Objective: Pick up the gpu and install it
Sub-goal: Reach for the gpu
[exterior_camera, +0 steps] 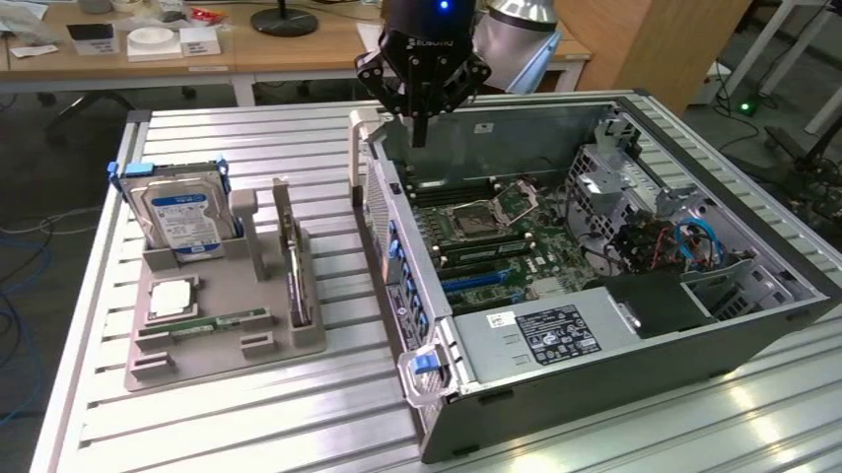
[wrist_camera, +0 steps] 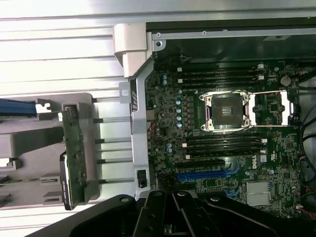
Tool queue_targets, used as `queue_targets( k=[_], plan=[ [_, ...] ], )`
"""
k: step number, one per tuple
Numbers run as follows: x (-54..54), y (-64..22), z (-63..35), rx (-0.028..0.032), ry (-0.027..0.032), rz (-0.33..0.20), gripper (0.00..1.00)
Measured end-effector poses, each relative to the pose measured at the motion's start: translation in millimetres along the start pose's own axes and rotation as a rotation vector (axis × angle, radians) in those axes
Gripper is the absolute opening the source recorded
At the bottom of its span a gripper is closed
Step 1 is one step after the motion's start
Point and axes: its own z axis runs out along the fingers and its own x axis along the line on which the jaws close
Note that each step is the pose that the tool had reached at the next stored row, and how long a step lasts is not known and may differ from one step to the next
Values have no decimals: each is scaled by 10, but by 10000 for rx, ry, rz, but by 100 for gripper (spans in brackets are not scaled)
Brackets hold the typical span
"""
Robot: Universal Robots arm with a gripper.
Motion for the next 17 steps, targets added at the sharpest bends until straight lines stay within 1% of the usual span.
queue_targets(
  k=[17],
  plan=[
    [170, -13, -3, 0, 0, 0, 11]
  ],
)
